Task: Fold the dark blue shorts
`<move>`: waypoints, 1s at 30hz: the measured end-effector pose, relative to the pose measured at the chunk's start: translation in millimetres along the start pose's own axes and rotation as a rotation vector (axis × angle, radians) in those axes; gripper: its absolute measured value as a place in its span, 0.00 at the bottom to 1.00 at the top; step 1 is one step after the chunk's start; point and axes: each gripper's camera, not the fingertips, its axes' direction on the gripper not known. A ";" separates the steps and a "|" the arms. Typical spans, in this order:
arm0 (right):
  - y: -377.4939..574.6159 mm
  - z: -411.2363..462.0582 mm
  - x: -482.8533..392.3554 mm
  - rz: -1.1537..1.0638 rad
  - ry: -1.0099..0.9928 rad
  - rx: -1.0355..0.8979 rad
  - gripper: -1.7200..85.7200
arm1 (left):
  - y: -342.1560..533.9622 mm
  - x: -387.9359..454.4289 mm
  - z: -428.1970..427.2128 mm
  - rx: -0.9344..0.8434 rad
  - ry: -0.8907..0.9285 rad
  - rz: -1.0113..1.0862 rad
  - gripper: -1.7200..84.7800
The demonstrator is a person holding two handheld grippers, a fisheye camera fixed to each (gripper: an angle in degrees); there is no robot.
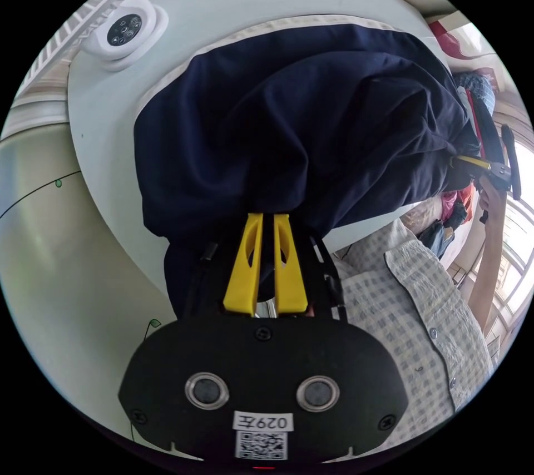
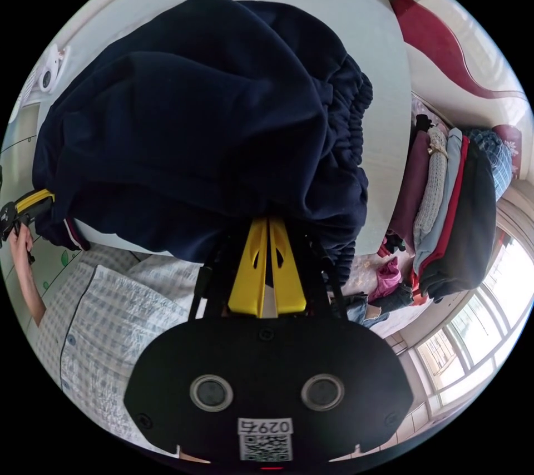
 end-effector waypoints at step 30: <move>42.3 -33.1 -1.8 0.008 -0.029 0.030 0.01 | 15.1 3.2 6.8 -0.020 0.007 0.008 0.04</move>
